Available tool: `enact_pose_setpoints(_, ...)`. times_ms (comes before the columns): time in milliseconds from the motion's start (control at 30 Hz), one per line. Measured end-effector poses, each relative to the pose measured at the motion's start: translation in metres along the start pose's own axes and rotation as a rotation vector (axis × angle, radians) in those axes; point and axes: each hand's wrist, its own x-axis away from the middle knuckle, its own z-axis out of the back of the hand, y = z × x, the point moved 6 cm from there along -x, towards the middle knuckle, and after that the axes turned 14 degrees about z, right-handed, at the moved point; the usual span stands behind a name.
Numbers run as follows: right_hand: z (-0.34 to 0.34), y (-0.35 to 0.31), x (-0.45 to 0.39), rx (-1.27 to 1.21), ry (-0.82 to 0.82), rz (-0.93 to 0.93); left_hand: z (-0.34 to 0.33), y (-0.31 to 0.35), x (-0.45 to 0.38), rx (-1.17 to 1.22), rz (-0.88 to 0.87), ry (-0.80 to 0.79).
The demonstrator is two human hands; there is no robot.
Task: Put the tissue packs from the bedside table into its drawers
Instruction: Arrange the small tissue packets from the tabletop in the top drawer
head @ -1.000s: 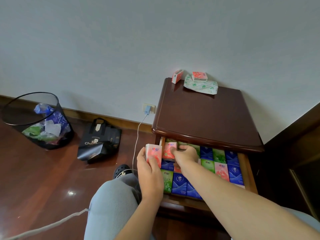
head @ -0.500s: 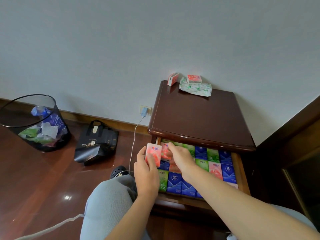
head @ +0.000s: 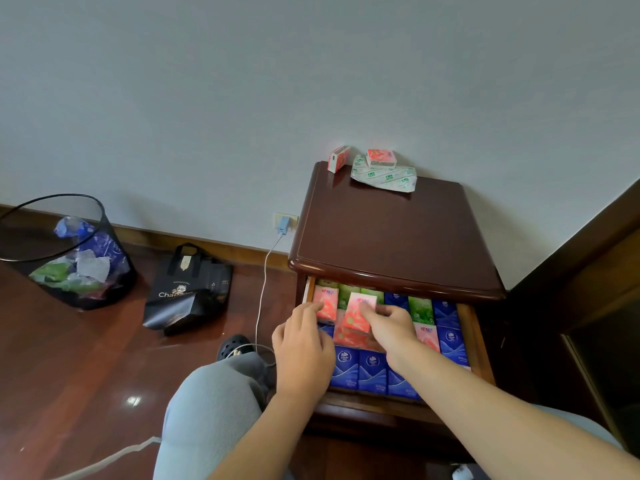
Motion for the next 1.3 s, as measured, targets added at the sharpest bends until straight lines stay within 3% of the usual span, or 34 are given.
enact_pose_setpoints(133, -0.003, -0.003, -0.013, 0.129, 0.018, 0.086, -0.017, 0.012, -0.006, -0.350, -0.234, -0.079)
enact_pose_setpoints(267, -0.009, 0.002, -0.020, 0.167, 0.042, 0.087, -0.028, 0.010, -0.012, -0.471, -0.232, -0.159)
enact_pose_setpoints(767, -0.021, -0.004, -0.026, 0.260, 0.079, 0.157, -0.031, -0.004, -0.014, -0.477, -0.257, -0.204)
enact_pose_setpoints(1300, -0.017, -0.011, -0.021, 0.299, 0.074, 0.081, -0.035, -0.005, -0.015, -0.475, -0.242, -0.269)
